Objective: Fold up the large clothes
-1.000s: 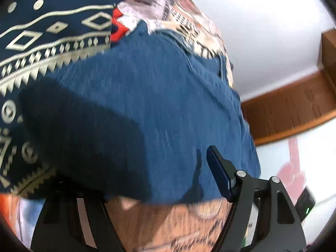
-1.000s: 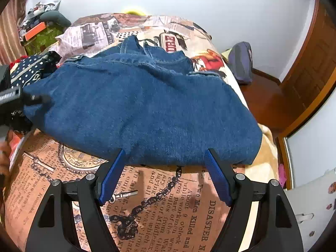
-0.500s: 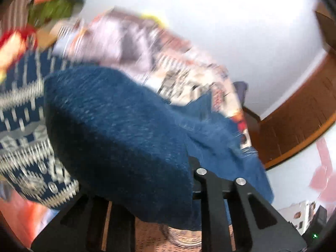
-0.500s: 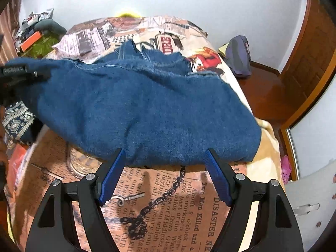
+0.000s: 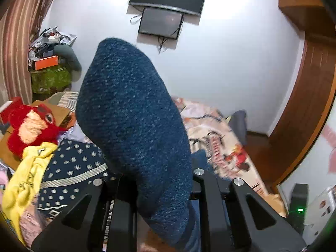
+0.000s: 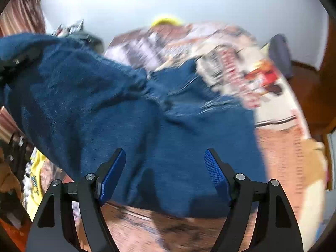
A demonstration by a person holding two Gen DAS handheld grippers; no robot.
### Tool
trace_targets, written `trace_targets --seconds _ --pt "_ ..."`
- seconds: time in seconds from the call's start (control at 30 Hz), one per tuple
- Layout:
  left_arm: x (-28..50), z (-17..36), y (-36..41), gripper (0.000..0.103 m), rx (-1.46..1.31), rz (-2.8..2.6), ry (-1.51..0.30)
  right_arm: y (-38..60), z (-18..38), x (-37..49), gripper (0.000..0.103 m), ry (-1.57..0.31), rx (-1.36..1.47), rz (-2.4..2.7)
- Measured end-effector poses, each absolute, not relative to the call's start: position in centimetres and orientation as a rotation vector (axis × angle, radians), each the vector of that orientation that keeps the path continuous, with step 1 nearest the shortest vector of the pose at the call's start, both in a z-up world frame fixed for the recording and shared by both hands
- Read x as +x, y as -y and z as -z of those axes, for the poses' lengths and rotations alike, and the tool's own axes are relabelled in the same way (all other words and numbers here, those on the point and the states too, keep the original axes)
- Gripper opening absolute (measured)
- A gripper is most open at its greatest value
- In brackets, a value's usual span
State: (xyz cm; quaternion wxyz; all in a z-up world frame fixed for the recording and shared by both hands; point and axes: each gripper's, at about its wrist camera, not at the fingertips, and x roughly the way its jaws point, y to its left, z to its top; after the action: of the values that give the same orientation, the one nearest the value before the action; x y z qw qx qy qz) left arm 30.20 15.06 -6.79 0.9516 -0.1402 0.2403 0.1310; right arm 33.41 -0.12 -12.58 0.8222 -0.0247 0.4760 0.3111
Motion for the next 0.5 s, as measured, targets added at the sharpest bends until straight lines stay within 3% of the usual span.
trace_targets --seconds 0.27,0.5 --pt "31.1 11.2 -13.4 0.016 -0.24 -0.274 -0.573 -4.3 18.8 32.7 0.074 -1.142 -0.154 -0.717" --pt "34.3 9.7 -6.8 0.016 -0.131 -0.159 -0.57 4.3 15.3 33.5 0.074 -1.096 0.033 -0.693"
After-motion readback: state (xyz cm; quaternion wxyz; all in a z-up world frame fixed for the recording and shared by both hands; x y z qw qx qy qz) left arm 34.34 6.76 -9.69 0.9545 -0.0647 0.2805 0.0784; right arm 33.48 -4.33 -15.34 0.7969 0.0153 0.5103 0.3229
